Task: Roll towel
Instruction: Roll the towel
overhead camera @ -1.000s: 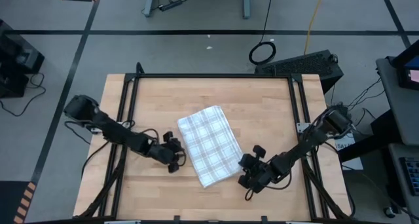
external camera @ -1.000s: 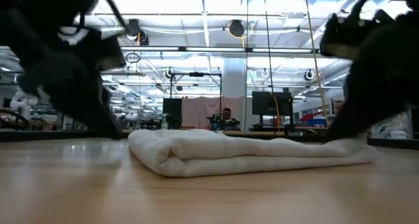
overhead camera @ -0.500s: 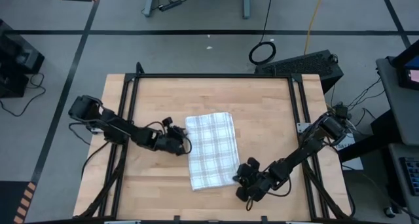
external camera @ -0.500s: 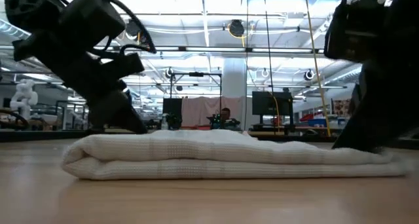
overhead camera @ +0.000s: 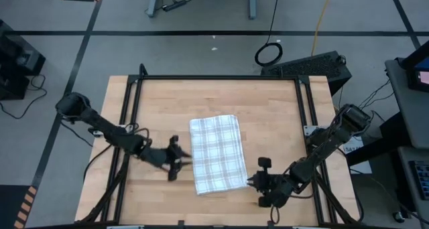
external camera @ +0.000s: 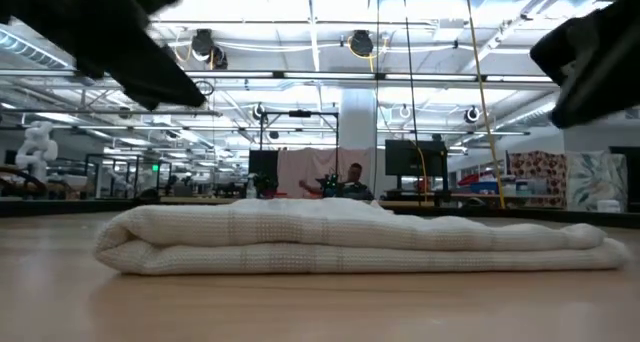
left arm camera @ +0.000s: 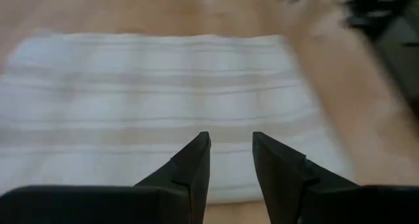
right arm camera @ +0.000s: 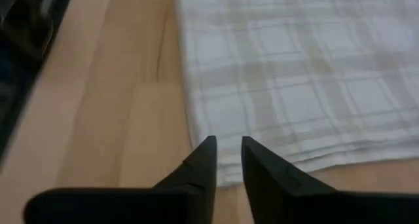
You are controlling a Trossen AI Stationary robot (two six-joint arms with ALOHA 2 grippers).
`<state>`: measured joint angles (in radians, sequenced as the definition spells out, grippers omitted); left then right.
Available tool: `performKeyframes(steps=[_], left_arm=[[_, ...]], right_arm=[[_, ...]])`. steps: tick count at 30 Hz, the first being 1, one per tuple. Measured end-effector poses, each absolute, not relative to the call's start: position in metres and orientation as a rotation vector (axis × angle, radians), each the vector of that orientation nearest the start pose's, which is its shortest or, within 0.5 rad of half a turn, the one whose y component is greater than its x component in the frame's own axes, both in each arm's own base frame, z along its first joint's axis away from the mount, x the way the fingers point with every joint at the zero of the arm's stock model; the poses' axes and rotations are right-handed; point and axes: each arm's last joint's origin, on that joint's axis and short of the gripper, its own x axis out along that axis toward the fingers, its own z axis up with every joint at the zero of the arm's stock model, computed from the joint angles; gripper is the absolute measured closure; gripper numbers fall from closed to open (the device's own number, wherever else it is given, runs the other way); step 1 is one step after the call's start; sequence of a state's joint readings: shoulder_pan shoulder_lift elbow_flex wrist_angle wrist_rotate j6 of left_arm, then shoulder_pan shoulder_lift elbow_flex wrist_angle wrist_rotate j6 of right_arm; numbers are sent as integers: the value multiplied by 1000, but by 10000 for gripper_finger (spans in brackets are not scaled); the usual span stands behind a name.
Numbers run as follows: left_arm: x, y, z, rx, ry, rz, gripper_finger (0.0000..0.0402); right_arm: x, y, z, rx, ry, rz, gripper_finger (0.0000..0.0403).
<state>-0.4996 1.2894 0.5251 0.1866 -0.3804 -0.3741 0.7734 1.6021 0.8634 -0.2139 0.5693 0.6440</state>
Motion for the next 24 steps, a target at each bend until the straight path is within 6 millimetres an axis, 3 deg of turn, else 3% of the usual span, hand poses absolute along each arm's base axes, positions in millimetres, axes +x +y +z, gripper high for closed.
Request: performKeyframes(steps=[5, 12, 17, 24], left_arm=[[209, -149, 174, -73, 539, -139, 258], [228, -202, 166, 65, 543, -172, 156], [248, -232, 150, 200, 578, -185, 99], [265, -260, 125, 271, 641, -202, 116]], right_arm=[[220, 210, 163, -189, 796, 49, 280], [230, 227, 142, -286, 744, 168, 203], [236, 225, 122, -296, 791, 127, 200], [235, 223, 118, -246, 793, 73, 225]])
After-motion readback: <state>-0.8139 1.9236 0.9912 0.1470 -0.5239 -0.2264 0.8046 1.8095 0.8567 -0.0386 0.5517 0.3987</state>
